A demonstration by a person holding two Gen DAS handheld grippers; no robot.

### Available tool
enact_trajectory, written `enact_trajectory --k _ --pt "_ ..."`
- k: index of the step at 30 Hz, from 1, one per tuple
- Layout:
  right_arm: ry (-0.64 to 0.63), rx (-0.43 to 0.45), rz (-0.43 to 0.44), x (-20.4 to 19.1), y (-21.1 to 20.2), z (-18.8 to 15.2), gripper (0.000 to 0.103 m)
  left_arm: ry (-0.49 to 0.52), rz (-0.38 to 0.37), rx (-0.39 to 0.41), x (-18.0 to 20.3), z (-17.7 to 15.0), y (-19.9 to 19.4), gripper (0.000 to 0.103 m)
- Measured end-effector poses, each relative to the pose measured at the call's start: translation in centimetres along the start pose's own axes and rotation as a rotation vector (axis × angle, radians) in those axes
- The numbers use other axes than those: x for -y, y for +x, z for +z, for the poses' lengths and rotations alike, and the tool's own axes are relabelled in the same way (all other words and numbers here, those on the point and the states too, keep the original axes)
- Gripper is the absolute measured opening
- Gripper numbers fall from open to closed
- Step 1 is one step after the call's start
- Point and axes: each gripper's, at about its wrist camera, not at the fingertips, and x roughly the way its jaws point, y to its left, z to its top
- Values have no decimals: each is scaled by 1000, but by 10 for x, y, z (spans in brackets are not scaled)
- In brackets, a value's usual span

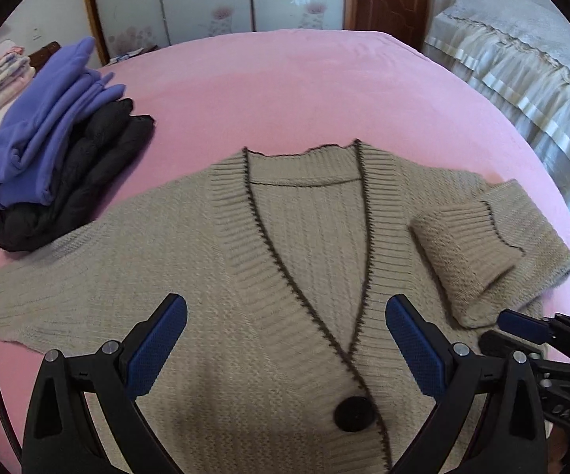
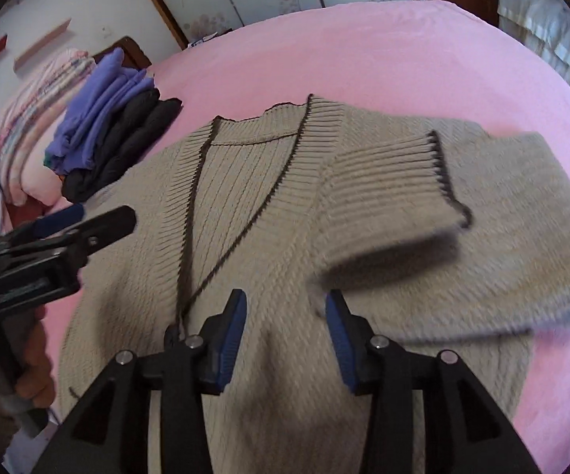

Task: Fold large clothes
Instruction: 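Carry the sleeve with the right tool across the cardigan front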

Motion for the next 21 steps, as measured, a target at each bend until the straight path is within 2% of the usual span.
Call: enact_trajectory --k 6,10,14,21 --pt "57 59 -23 30 -50 -26 42 44 -89 -26 46 -3 7 100" --pt "95 100 -109 52 -74 -40 42 118 -96 -25 90 0 12 100" --pt "134 105 -175 71 -80 -44 42 211 -42 -45 135 4 20 100" --pt "203 116 -145 97 -79 -48 42 330 127 -43 191 21 43 100"
